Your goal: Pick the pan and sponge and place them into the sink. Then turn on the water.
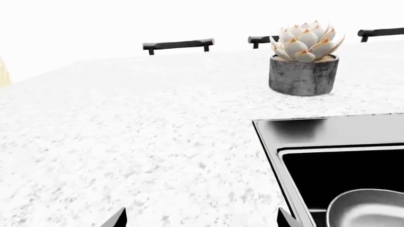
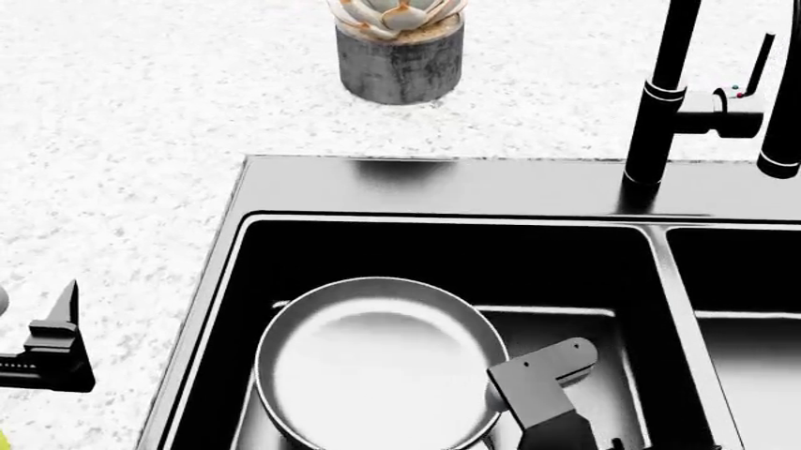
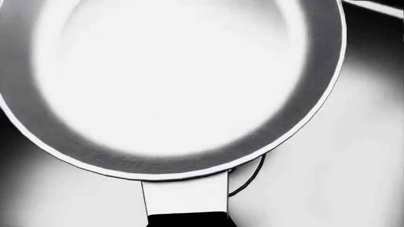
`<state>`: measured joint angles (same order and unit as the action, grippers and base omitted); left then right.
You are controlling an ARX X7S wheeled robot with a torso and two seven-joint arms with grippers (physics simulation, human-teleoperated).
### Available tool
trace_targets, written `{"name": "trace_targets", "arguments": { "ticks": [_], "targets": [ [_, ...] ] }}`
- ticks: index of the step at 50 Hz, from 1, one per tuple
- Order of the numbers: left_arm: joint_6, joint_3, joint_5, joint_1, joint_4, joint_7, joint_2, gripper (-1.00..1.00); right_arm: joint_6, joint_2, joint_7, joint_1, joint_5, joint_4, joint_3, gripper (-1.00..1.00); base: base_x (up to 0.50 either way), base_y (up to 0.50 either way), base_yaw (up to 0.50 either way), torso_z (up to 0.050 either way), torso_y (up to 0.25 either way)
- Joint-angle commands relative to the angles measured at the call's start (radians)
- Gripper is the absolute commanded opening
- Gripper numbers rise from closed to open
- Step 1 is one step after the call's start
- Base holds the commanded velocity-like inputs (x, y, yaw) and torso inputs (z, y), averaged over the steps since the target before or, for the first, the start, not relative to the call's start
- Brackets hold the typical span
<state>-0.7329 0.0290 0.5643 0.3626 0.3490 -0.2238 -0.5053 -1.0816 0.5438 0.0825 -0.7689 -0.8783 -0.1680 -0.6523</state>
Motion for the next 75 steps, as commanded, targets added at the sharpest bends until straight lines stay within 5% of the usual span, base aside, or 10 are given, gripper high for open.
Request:
{"name": "trace_targets", "arguments": {
  "ticks": [1, 29, 30, 66, 70, 72, 75],
  "targets": [
    [0.007, -0.001, 0.0, -0.006, -0.007, 0.001, -0.002, 1.0, 0.073, -0.057, 0.112, -0.048, 0.066, -0.134, -0.05, -1.0, 0.0, 0.0, 0.0, 0.0, 0.0],
    [0.023, 0.01, -0.004, -0.012, -0.026, 0.002, 0.002, 1.0, 0.106, -0.103, 0.139, -0.069, 0.094, -0.248, -0.075, -1.0, 0.0, 0.0, 0.0, 0.0, 0.001],
    [0.02, 0.013, -0.006, -0.008, -0.024, -0.003, 0.006, 1.0, 0.106, -0.102, 0.137, -0.072, 0.095, -0.249, -0.073, 1.0, 0.0, 0.0, 0.0, 0.0, 0.0],
    [0.014, 0.018, 0.004, 0.001, -0.021, -0.004, -0.002, 1.0, -0.227, 0.064, -0.15, -0.124, -0.221, 0.256, 0.176, 1.0, 0.0, 0.0, 0.0, 0.0, 0.0],
    [0.013, 0.011, 0.009, -0.002, -0.016, -0.005, -0.007, 1.0, -0.233, 0.086, -0.22, -0.122, -0.265, 0.333, 0.247, 1.0, 0.0, 0.0, 0.0, 0.0, 0.0],
    [-0.149, -0.024, 0.059, 0.012, 0.082, -0.111, -0.018, 1.0, -0.075, 0.165, -0.367, 0.073, -0.284, 0.565, 0.471, 1.0, 0.0, 0.0, 0.0, 0.0, 0.0],
    [-0.223, -0.059, 0.109, 0.009, 0.144, -0.147, -0.025, 1.0, -0.045, 0.172, -0.389, 0.093, -0.276, 0.6, 0.5, 1.0, 0.0, 0.0, 0.0, 0.0, 0.0]
  ]
}}
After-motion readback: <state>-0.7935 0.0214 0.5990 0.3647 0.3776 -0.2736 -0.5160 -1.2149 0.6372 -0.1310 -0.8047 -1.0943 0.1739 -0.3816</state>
